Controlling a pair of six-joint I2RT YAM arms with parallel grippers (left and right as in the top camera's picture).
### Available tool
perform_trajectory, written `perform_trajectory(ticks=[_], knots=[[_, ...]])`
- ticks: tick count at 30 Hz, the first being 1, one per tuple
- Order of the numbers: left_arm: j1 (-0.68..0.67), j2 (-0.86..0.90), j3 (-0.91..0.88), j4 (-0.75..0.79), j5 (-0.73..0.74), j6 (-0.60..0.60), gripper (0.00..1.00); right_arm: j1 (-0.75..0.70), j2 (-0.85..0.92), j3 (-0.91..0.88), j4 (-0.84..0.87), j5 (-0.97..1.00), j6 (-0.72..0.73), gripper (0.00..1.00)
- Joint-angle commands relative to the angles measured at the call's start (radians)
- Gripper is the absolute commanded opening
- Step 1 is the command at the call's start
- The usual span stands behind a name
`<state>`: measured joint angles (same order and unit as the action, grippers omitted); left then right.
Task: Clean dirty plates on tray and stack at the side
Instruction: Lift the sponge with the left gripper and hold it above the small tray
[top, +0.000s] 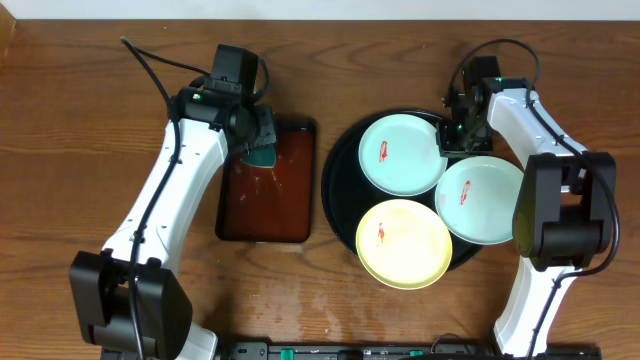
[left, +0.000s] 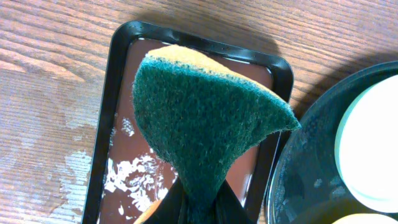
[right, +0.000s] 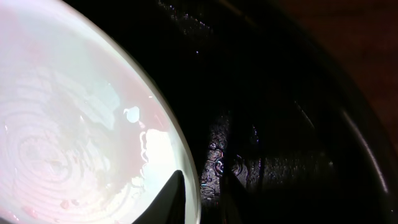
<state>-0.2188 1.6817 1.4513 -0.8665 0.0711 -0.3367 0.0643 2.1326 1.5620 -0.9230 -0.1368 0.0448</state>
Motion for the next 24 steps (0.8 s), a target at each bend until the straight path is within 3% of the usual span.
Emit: perform_trajectory(ticks=[1, 6, 24], knots=[[0.001, -0.024, 0.008, 0.002, -0.013, 0.014, 0.07, 0.007, 0.006, -0.009, -0.004, 0.006, 0.002, 0.15], [0.001, -0.023, 0.008, 0.002, -0.013, 0.014, 0.07, 0.008, 0.006, -0.013, -0.002, 0.005, 0.003, 0.01], [0.001, -0.023, 0.008, 0.043, -0.013, 0.092, 0.07, 0.007, 0.005, 0.0, 0.056, -0.002, 0.003, 0.01]])
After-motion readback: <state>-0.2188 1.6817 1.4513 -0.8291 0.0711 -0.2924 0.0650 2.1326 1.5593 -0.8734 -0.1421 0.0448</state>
